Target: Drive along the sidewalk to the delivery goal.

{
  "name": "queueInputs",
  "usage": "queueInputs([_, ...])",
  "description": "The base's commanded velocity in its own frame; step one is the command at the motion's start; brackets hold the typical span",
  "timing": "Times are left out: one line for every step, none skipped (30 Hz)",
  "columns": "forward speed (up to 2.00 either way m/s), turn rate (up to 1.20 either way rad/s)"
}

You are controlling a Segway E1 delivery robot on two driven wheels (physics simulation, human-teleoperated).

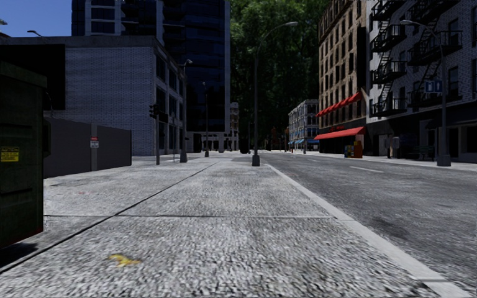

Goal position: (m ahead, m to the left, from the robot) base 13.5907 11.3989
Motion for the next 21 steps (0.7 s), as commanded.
queueInputs([2.0, 0.39])
queueInputs([2.0, 0.39])
queueInputs([2.0, 0.27])
queueInputs([2.0, 0.18])
queueInputs([2.0, 0.18])
queueInputs([2.0, 0.0])
queueInputs([2.0, 0.0])
queueInputs([2.0, 0.0])
queueInputs([2.0, 0.0])
queueInputs([2.0, 0.0])
queueInputs([2.0, 0.0])
queueInputs([2.0, 0.0])
queueInputs([2.0, 0.0])
queueInputs([2.0, 0.0])
queueInputs([2.0, 0.0])
queueInputs([2.0, 0.0])
queueInputs([2.0, 0.0])
queueInputs([2.0, 0.0])
queueInputs([2.0, 0.0])
queueInputs([2.0, 0.0])
queueInputs([2.0, 0.0])
